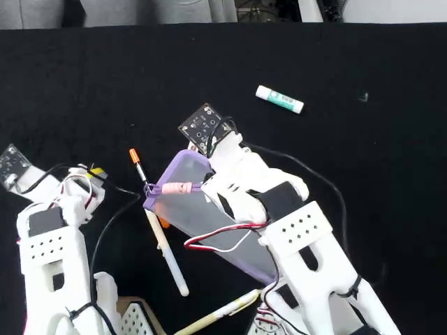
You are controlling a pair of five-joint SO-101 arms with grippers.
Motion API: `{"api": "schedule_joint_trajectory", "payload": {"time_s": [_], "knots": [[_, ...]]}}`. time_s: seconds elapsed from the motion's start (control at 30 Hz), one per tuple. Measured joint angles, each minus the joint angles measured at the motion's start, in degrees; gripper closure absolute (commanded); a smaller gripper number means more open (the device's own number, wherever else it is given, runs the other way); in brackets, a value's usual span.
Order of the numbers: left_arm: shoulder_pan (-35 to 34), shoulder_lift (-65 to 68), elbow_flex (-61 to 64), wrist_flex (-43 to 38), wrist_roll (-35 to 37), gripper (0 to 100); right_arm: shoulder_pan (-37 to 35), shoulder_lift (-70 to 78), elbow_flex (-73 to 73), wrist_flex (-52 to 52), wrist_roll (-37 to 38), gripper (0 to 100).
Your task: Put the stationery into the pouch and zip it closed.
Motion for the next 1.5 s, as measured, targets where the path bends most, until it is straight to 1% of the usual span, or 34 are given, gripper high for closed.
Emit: {"api": "schedule_joint_trajectory", "payload": {"time_s": [0.1,0.27,0.33,0.73,0.9,1.17,1.3,1.5], "knots": [[2.55,0.00,-0.35,0.97,1.67,70,0.00,0.00,0.00,0.00,0.00,98.7],[9.23,0.00,-0.35,1.23,6.07,70,0.00,0.00,0.00,-0.18,0.00,98.7],[10.29,0.00,-1.05,1.23,7.12,70,0.00,0.00,0.00,-0.70,0.00,98.7],[10.90,-0.09,-2.73,-6.77,12.31,70,0.00,0.00,-16.53,-1.05,0.09,98.7],[10.90,-0.09,-6.77,-7.30,13.63,70,0.00,0.00,-21.27,-3.25,0.09,98.7],[11.34,-0.09,-10.11,-7.30,19.34,70,0.00,0.00,-26.99,-5.19,0.09,98.7],[11.34,-0.09,-12.66,-7.30,19.78,70,0.00,0.00,-32.26,-5.19,0.18,98.7],[11.34,0.00,-13.01,-7.30,19.78,70,0.00,0.26,-41.14,-5.36,0.18,98.7]]}}
